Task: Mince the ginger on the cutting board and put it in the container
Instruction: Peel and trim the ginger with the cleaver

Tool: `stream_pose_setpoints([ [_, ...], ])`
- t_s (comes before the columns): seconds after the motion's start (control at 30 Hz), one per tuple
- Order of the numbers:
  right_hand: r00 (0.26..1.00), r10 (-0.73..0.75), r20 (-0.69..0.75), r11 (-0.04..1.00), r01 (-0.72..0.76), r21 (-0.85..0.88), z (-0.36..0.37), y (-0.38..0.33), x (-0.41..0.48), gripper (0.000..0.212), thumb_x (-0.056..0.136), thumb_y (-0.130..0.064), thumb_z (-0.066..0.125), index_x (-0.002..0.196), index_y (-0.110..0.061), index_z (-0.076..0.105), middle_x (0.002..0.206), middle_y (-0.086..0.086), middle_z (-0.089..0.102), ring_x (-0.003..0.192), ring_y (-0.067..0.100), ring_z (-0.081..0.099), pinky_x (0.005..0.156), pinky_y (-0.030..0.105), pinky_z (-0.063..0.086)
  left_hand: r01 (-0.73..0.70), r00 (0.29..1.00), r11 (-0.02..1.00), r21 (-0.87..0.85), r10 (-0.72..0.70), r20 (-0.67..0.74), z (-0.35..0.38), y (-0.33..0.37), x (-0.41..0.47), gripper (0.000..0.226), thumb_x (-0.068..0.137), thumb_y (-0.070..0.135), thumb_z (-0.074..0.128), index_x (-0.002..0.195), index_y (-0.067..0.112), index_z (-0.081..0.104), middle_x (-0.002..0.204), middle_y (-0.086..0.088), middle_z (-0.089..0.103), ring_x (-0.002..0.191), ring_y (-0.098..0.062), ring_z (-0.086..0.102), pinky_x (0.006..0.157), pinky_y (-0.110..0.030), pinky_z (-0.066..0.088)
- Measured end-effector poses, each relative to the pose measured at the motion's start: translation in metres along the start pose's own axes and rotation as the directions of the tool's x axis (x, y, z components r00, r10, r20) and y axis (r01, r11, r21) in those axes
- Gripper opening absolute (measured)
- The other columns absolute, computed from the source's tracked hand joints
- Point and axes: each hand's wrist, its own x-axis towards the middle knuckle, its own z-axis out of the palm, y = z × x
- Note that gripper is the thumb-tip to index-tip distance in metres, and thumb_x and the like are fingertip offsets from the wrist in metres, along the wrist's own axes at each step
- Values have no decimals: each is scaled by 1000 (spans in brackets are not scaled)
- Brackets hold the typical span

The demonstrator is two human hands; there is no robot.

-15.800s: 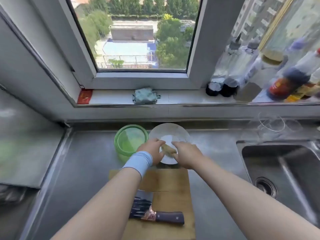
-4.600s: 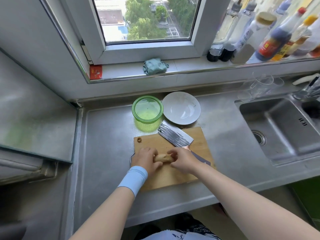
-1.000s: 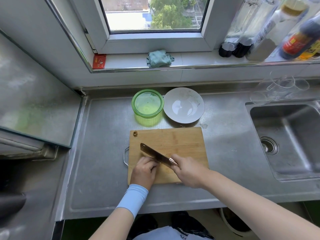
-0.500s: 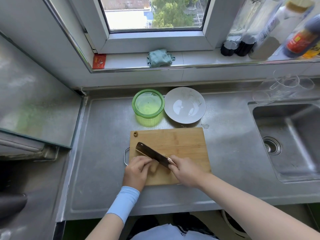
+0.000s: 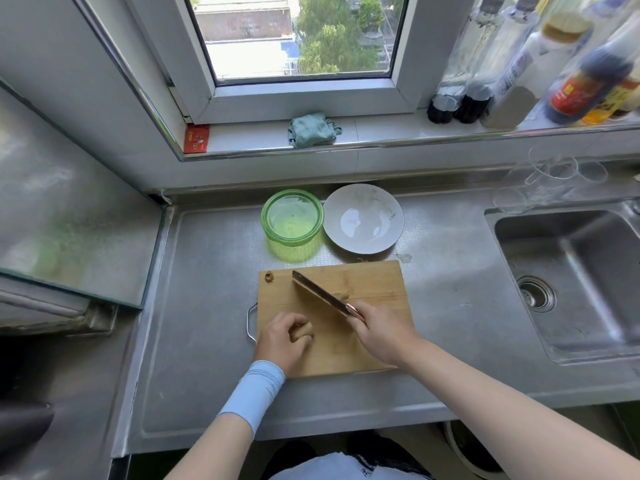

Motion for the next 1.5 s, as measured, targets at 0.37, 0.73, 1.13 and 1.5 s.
stream_pose_setpoints([
  [0.37,992,-57,-111,987,40,-158,11,-7,-5,33,101,-52,36,131,-42,45,106,5,70,100,35,63,75,40,51,-219,901,971,91,237,-364,-17,3,-3,20,85,27,57,98,15,67,94,7,63,86,-18,53,84,-30,44],
  [0.73,922,-353,-159,875,266,-404,-8,1,-6,39,90,-38,61,129,-39,57,87,-3,72,72,32,68,52,32,46,-382,874,743,550,96,477,-32,94,100,39,83,52,66,121,41,65,121,12,65,118,-18,53,102,-36,40],
  [1.13,847,-512,-141,789,400,-467,-15,18,23,41,82,-50,67,122,-42,58,75,-9,58,59,20,60,40,26,39,-264,947,876,404,157,280,-44,79,110,7,85,34,66,89,34,71,100,10,69,95,-19,59,86,-34,48],
  [1.5,966,-200,-164,933,136,-333,6,38,17,56,92,-54,31,147,-42,34,120,-10,58,106,23,59,69,36,53,71,997,981,182,-66,-34,-84,24,88,17,98,29,53,101,25,69,103,0,64,95,-24,60,90,-37,47],
])
